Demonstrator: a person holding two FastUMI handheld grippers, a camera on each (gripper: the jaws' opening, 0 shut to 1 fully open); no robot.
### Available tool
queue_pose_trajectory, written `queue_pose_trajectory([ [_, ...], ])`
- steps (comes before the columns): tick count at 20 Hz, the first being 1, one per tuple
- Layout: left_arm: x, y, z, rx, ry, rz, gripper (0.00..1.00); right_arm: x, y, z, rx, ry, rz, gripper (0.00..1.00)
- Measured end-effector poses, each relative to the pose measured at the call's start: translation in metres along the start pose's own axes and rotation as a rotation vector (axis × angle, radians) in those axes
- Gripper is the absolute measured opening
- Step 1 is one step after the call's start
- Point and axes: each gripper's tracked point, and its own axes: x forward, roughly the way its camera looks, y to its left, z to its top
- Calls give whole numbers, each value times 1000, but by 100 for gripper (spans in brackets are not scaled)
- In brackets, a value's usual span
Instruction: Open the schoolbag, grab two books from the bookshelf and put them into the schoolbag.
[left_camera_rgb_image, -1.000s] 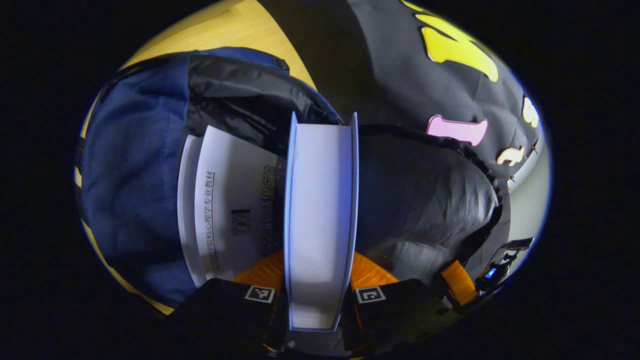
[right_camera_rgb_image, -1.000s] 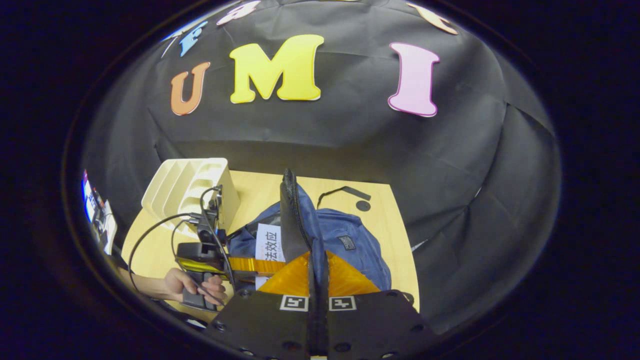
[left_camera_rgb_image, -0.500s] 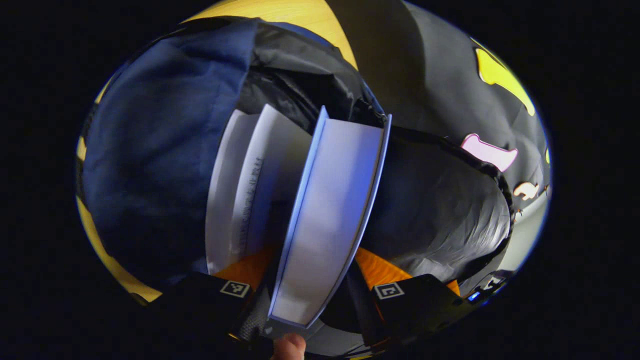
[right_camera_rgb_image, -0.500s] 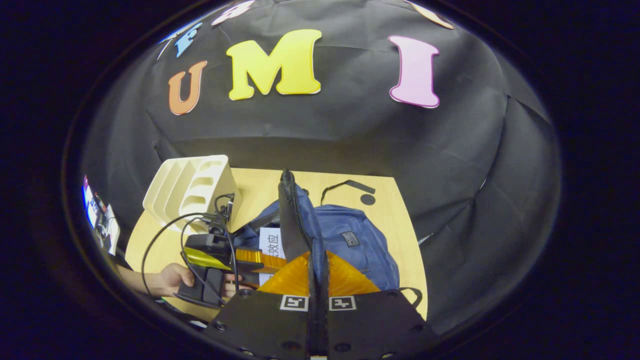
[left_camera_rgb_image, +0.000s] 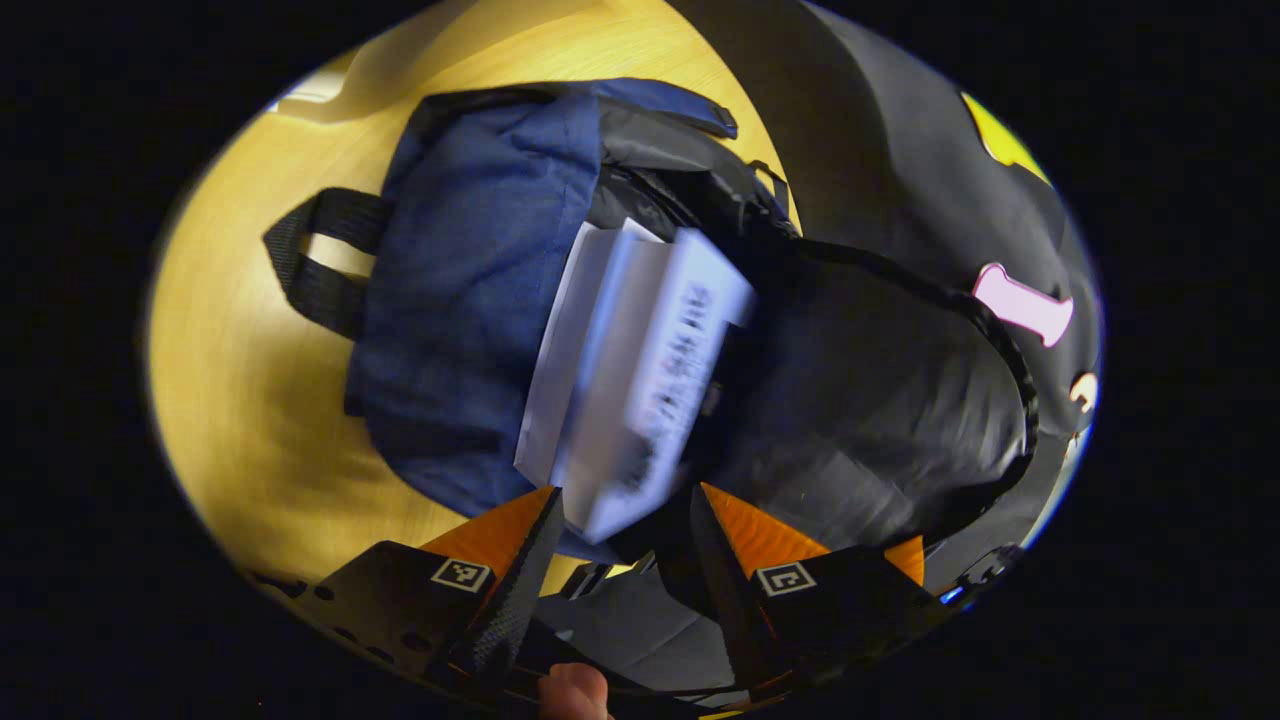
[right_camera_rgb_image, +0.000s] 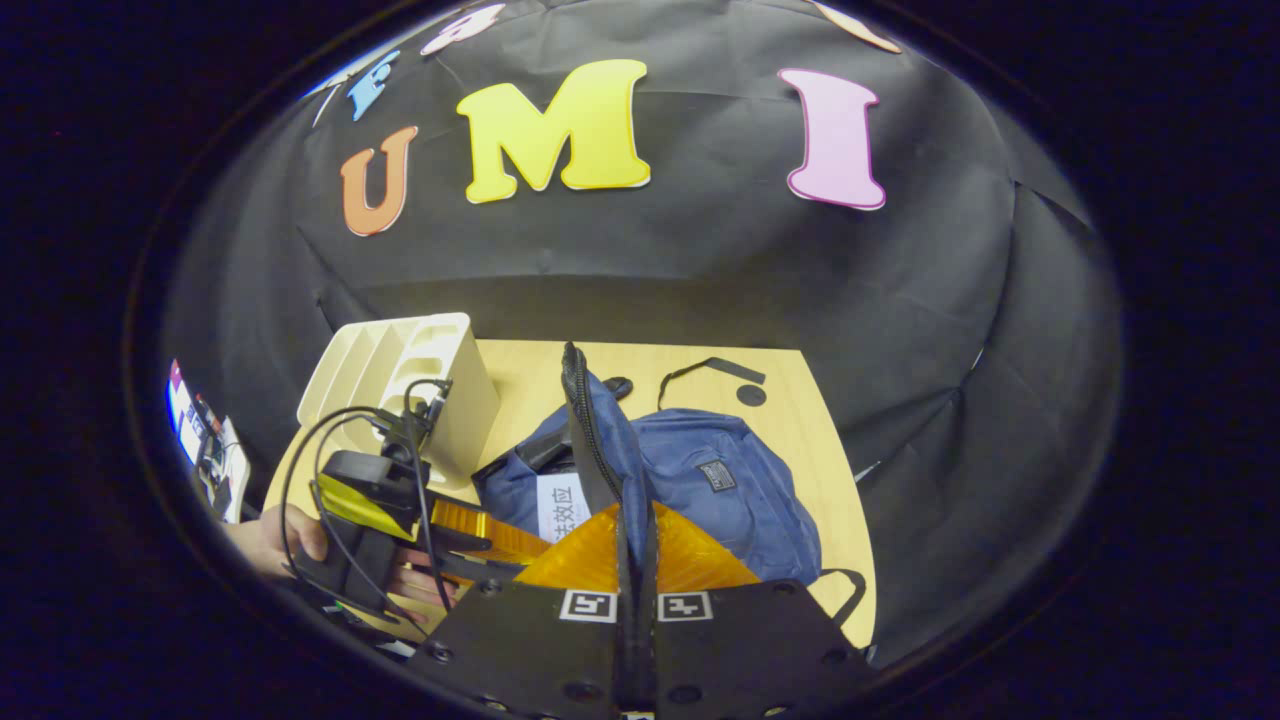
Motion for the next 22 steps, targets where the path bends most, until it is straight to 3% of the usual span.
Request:
queue_pose_trajectory([
  [4,-29,-10,-17,262,-38,118,82,-3,11,-1,1,-14,6,0],
  [9,-100,-19,12,630,-279,334,82,-5,29,-10,27,-13,23,0],
  [12,-141,-30,19,762,-428,394,82,-6,41,-13,30,-14,32,1],
  [15,-191,-53,34,835,-619,405,82,-8,56,-17,29,-15,50,6],
  [18,-241,-87,43,895,-810,394,82,-11,72,-18,24,-26,84,20],
  [19,-247,-99,46,916,-859,391,82,-16,75,-17,15,-36,87,34],
  [22,-283,-132,55,987,-979,400,98,-32,79,-4,-1,-106,73,75],
])
